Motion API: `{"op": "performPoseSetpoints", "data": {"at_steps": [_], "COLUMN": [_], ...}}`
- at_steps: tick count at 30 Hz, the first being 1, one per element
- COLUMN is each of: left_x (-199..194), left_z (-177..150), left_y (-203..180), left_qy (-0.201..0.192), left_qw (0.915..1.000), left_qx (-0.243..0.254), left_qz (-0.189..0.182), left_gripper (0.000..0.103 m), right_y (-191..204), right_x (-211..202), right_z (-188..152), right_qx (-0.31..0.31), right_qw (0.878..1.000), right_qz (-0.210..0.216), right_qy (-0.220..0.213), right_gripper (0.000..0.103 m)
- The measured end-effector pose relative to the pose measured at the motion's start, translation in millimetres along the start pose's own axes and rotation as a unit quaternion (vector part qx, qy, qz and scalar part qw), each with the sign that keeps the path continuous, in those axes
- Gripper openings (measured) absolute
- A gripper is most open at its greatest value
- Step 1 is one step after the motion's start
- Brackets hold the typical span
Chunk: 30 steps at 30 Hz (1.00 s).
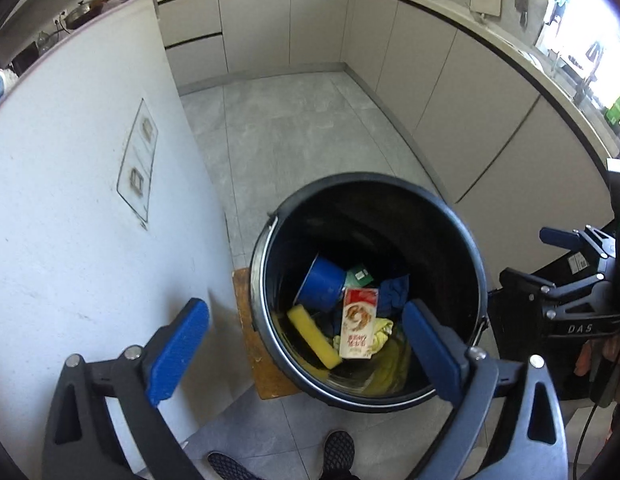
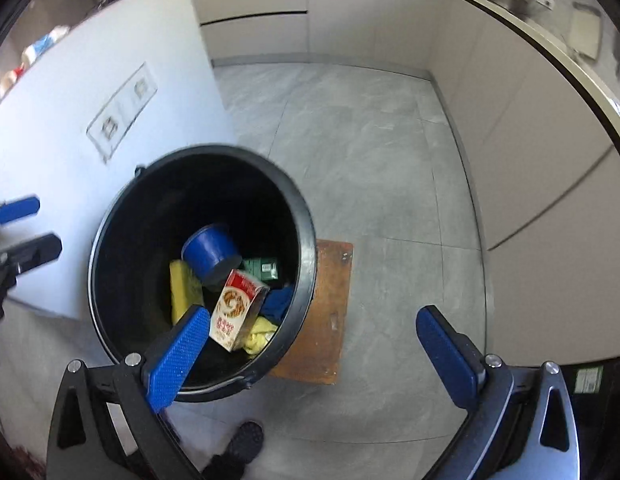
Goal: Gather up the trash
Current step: 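Open both tools to drop the cup and sponge into the bin, then move both tools back over the table toward the steel wool and tissue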
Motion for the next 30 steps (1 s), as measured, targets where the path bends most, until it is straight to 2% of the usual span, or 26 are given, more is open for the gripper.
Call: {"op": "performPoseSetpoints", "data": {"at_steps": [8,17,23,30], "left_x": [-38.8,-92.7,-126.4,-148.3], "left_z": [6.4,11.2,6.9,-2.6], "left_y": [2.9,19.4,46.9,95.8], "left_qy": [-0.037,-0.084,-0.115,-0.135], "left_qw": [0.9993,0.9965,0.9933,0.9903], "left_qx": [0.000,0.000,-0.006,-0.025], "left_qz": [0.009,0.005,0.012,0.024], "left_gripper": [0.098,0.098,0.099,0.099], "right_y": [1.8,24.2,47.5,97.8], "right_x": [-35.5,-92.3,-130.2,-163.6], "right_z": [2.4,5.3,11.2,28.0], "right_qx": [0.029,0.056,0.070,0.059], "right_qw": [0.999,0.995,0.992,0.988], "right_qz": [0.007,0.013,0.017,0.025], "right_qy": [-0.029,-0.077,-0.107,-0.137], "right_gripper": [0.103,0.103,0.103,0.103]}}
Point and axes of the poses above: each gripper's, at about its wrist camera, not at the fingertips, and x roughly the way its jaws point, y to its left, z to its top, the point moved 7 cm from there along x, roughly the way its jaws point, and after that the axes turned 15 degrees about y, right-handed, at the moved point
